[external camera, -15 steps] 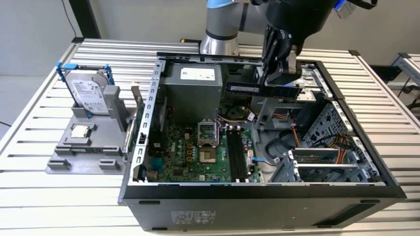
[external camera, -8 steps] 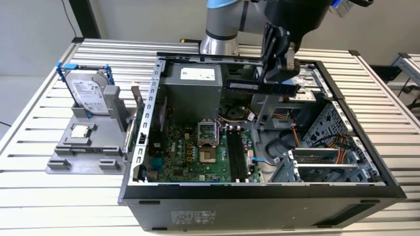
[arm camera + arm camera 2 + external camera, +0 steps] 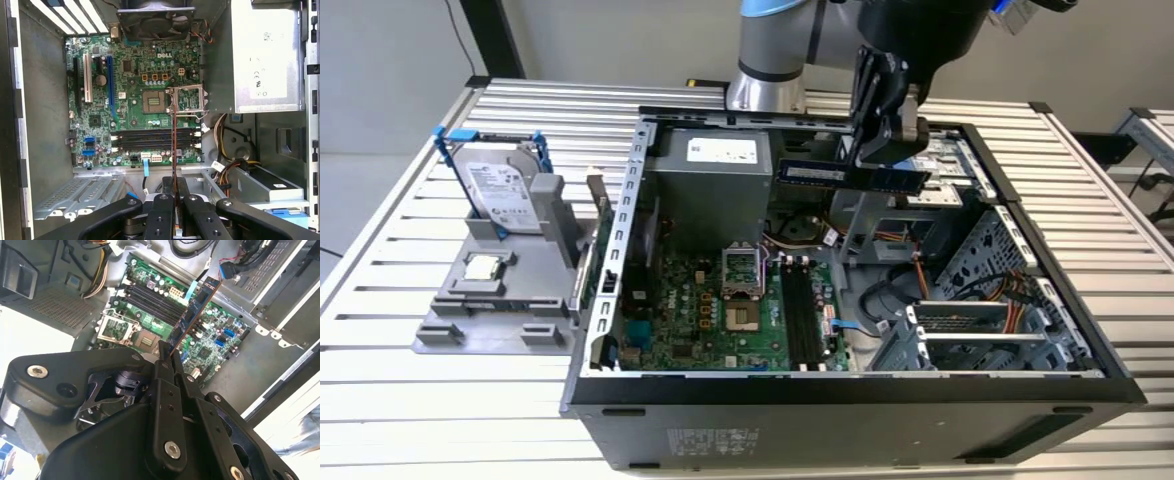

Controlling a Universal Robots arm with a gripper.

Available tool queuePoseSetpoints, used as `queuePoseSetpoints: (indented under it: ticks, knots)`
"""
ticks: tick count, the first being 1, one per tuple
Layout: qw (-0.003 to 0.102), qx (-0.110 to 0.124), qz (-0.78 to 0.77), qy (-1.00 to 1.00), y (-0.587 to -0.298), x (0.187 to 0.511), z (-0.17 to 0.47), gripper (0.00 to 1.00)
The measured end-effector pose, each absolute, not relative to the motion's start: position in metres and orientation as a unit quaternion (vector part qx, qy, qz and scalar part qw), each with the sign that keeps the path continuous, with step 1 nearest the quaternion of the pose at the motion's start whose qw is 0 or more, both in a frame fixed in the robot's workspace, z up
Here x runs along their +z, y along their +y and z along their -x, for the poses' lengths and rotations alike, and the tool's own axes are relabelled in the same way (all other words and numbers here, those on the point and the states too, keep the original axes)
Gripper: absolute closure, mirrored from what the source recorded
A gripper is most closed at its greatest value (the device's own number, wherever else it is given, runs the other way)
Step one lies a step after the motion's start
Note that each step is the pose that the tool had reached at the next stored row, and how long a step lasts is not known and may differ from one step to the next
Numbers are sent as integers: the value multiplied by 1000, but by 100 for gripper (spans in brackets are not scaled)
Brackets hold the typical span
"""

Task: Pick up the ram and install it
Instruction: 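Insert the ram into the slot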

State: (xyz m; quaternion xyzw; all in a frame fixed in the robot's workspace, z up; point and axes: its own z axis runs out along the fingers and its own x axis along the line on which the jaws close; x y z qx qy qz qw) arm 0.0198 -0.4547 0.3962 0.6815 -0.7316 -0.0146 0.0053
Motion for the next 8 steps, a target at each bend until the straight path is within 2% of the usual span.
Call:
queuePoseSetpoints:
  ticks: [8]
  knots:
    - [5, -15, -682, -732, -454, 396, -20, 100]
